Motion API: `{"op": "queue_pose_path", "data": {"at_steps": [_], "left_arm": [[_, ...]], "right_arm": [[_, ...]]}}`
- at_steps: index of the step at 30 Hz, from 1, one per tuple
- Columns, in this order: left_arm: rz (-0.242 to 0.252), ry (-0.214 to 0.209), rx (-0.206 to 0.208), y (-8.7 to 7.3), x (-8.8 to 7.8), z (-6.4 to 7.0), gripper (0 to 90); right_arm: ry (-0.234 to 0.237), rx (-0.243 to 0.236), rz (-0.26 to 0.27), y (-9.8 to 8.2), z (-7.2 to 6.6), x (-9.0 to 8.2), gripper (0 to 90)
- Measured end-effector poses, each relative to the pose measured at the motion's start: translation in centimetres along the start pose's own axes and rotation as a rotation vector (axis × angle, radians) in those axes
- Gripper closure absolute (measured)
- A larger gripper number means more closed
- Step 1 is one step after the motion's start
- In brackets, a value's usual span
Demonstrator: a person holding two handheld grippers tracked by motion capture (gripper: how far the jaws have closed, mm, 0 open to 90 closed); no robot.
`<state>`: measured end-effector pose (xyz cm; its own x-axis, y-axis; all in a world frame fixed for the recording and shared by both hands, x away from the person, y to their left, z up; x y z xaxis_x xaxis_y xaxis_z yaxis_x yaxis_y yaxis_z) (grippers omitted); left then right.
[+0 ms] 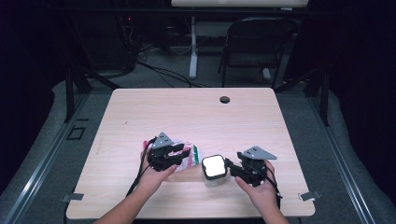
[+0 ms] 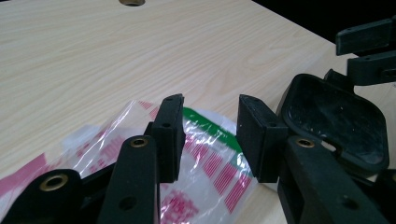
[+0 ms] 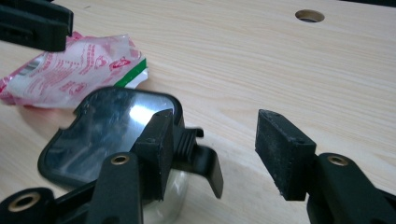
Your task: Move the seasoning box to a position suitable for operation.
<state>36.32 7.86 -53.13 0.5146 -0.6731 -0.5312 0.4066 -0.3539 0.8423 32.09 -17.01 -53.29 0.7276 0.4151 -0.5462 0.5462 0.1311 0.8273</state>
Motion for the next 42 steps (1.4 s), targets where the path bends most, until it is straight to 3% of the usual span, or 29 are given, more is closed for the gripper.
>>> {"op": "queue_pose_path", "data": {"at_steps": [6, 9, 12, 14, 22, 26, 29, 31, 32, 42], "left_arm": [[0.01, -0.016, 0.017, 0.3, 0.8, 0.5, 66.8], [0.02, -0.024, 0.026, 0.0, 0.7, 0.8, 68.9], [0.004, -0.044, 0.045, -0.6, 0.5, 1.2, 74.1], [-0.006, -0.057, 0.048, -0.8, 0.3, 1.5, 77.3], [-0.032, -0.088, 0.078, -1.4, 0.4, 2.6, 89.4], [-0.056, -0.102, 0.096, -1.7, 0.7, 3.2, 90.0], [-0.077, -0.117, 0.107, -2.0, 1.0, 3.6, 90.0], [-0.079, -0.1, 0.11, -2.1, 1.1, 3.8, 90.0], [-0.089, -0.124, 0.109, -2.3, 1.3, 4.0, 90.0], [-0.109, -0.152, 0.12, -2.5, 1.7, 4.5, 90.0]], "right_arm": [[0.015, 0.024, -0.001, 0.6, 0.1, 0.9, 56.3], [0.015, 0.024, -0.005, 0.4, 0.3, 0.7, 61.2], [0.051, 0.047, 0.003, 0.0, 0.5, 0.2, 68.9], [0.042, 0.049, 0.005, 0.0, 0.6, 0.0, 72.5], [0.072, 0.059, -0.005, 0.0, 0.2, -0.1, 76.4], [0.064, 0.034, -0.017, -0.1, -0.2, 0.0, 79.2], [0.065, 0.046, -0.015, -0.1, -0.4, 0.1, 81.1], [0.066, 0.048, -0.015, -0.1, -0.4, 0.1, 81.6], [0.067, 0.051, -0.014, -0.1, -0.4, 0.1, 81.9], [0.074, 0.069, -0.011, -0.3, -0.4, 0.0, 83.3]]}}
Point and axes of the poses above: each handheld gripper's, and its own axes: x roughly forward along the jaws, y roughly out of its top, z roughly to its right, the point moved 4 cm from there along x, roughly forward along the jaws, and after that the axes turned 4 degrees about x, right-handed, at the moved point
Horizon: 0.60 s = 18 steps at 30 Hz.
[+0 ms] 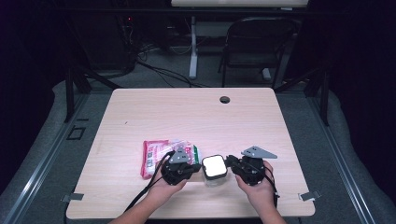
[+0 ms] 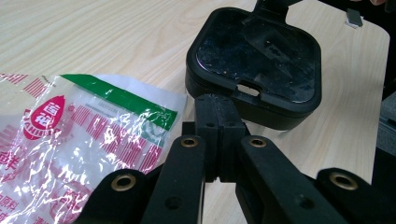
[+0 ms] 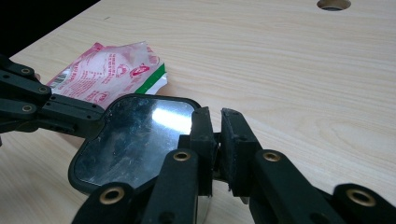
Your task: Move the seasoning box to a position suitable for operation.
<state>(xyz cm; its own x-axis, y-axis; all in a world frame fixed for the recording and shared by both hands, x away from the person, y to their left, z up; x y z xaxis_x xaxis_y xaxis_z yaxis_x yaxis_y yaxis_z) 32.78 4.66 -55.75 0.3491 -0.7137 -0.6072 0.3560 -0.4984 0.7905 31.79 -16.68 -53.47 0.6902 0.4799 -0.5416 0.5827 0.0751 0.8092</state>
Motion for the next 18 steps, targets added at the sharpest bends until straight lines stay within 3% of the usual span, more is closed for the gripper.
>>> {"op": "queue_pose_path", "data": {"at_steps": [18], "left_arm": [[0.013, -0.007, -0.001, 0.2, -0.11, 0.07, 90.0]], "right_arm": [[0.01, 0.026, 0.008, -0.06, 0.06, 0.01, 83.9]]}}
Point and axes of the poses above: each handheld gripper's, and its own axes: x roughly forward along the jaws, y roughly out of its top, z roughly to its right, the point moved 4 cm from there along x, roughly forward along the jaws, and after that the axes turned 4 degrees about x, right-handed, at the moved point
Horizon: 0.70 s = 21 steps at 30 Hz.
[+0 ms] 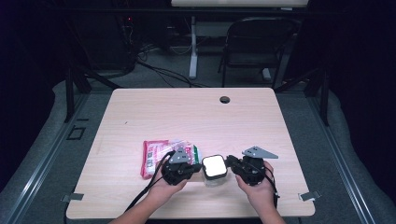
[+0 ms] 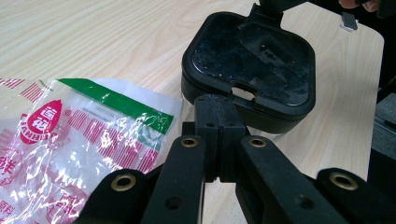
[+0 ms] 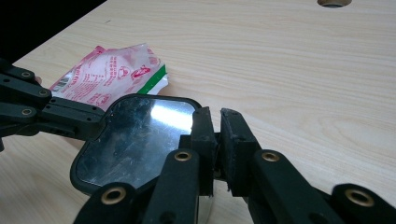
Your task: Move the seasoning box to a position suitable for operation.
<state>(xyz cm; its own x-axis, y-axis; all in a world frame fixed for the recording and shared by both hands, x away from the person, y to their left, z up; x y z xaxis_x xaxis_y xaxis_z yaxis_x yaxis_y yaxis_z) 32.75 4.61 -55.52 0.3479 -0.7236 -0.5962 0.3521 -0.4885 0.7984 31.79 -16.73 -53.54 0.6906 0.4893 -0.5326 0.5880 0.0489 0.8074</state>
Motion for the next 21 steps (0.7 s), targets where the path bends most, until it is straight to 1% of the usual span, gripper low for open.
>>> {"op": "queue_pose_path", "data": {"at_steps": [4, 5, 9, 15, 17, 19, 20, 21], "left_arm": [[0.002, 0.003, 0.001, 0.08, -0.08, -0.03, 90.0], [0.009, 0.0, -0.004, 0.15, -0.1, -0.02, 90.0], [0.009, -0.003, -0.005, 0.25, -0.2, -0.05, 90.0], [0.03, -0.001, -0.007, 0.55, -0.33, -0.09, 90.0], [0.028, -0.003, -0.008, 0.59, -0.37, -0.07, 90.0], [0.03, 0.004, -0.007, 0.7, -0.44, -0.1, 90.0], [0.032, -0.004, -0.007, 0.75, -0.46, -0.1, 90.0], [0.035, -0.003, -0.005, 0.8, -0.48, -0.11, 90.0]], "right_arm": [[-0.002, 0.005, 0.002, -0.02, 0.02, -0.02, 83.9], [-0.001, 0.007, 0.002, -0.03, 0.03, -0.03, 83.9], [0.003, 0.014, 0.003, -0.04, 0.07, -0.04, 83.9], [0.001, 0.019, 0.003, -0.07, 0.17, -0.11, 83.6], [0.002, 0.019, 0.005, -0.08, 0.17, -0.11, 83.5], [0.001, 0.019, 0.006, -0.08, 0.19, -0.11, 83.1], [0.001, 0.023, 0.009, -0.09, 0.19, -0.1, 82.9], [0.001, 0.022, 0.011, -0.09, 0.21, -0.1, 82.6]]}}
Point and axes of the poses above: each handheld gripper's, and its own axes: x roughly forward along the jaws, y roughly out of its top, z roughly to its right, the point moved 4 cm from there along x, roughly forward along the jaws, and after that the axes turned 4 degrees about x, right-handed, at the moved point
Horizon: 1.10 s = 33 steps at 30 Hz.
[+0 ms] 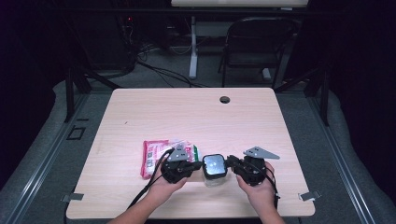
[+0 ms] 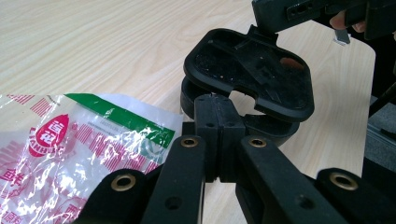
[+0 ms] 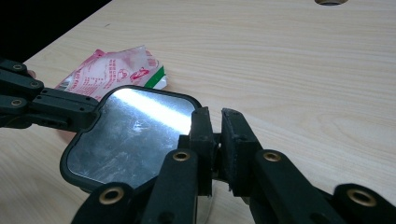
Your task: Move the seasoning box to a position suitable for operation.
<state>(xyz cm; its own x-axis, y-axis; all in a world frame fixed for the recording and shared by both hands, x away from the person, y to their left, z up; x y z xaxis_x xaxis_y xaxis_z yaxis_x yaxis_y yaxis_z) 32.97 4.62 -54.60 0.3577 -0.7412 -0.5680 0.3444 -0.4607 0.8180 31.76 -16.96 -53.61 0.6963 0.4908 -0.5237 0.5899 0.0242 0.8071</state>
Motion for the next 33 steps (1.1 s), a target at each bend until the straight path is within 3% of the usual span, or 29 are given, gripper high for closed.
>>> {"op": "queue_pose_path", "data": {"at_steps": [10, 18, 33], "left_arm": [[0.016, 0.002, 0.002, 0.4, 0.0, 0.1, 90.0], [0.028, -0.001, 0.013, 1.0, 0.0, 0.1, 90.0], [0.034, -0.007, 0.029, 2.0, 0.1, 0.2, 90.0]], "right_arm": [[-0.007, -0.002, -0.013, 0.1, 0.2, -0.1, 78.3], [-0.006, -0.042, -0.013, 0.7, -0.3, -1.4, 74.7], [0.024, -0.056, -0.04, -1.7, -0.5, -2.7, 63.9]]}}
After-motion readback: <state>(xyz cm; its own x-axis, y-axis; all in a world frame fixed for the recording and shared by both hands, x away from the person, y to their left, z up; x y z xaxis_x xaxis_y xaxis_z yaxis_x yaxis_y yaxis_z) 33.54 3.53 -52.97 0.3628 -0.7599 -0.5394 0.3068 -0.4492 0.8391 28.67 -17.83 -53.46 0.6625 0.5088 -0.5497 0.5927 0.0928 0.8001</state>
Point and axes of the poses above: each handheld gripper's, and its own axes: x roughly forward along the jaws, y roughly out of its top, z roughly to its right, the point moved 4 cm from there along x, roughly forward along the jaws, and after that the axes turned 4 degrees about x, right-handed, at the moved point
